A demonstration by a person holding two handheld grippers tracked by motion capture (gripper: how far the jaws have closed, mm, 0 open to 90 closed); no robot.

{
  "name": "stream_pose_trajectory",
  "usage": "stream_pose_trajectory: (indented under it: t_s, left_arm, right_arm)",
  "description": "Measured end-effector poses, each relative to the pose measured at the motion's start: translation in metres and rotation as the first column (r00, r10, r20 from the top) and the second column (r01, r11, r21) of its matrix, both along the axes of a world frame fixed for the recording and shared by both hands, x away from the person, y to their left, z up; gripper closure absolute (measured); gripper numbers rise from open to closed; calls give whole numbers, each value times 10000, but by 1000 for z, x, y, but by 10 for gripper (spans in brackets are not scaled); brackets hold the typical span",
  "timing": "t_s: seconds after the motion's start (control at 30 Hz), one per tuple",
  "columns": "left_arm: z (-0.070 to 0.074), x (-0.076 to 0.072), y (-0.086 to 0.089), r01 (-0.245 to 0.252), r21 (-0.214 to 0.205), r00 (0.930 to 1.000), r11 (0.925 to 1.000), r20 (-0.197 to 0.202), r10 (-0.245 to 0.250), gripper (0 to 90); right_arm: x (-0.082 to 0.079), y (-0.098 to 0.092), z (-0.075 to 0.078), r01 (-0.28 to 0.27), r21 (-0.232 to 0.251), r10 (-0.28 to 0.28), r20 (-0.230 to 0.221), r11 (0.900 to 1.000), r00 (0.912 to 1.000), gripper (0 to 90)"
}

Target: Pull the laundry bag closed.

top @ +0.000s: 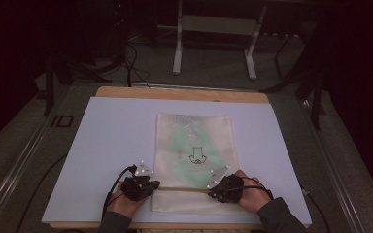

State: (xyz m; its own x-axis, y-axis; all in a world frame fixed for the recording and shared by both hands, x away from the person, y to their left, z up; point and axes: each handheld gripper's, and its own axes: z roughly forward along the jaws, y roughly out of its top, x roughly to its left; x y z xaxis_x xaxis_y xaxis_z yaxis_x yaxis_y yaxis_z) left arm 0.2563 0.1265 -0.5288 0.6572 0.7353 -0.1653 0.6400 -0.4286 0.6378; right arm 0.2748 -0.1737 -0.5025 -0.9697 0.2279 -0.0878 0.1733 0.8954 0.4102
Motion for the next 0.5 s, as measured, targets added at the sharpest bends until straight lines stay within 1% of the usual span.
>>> stream_pose_trajectory:
  t_s: [0.2, 0.23, 0.27, 0.33, 0.5]
  left_arm:
    - [0, 0, 0, 20, 41, 10000, 10000, 12, -20, 895]
    - [0, 0, 0, 20, 40, 10000, 10000, 9, -20, 895]
    - [0, 0, 0, 22, 43, 10000, 10000, 14, -22, 895]
    - [0, 0, 0, 29, 46, 10000, 10000, 7, -29, 895]
    - [0, 0, 0, 28, 56, 10000, 10000, 17, -28, 895]
  right_arm:
    - [0, -1, 0, -13, 33, 13, -28, 10000, 10000, 823]
    - [0, -1, 0, 10, -39, -10, -15, 10000, 10000, 823]
    - [-1, -2, 0, -2, 19, 2, -43, 10000, 10000, 823]
    - [-1, -2, 1, -16, -83, 16, -12, 10000, 10000, 823]
    - [-3, -3, 3, -68, -36, 68, 14, 10000, 10000, 823]
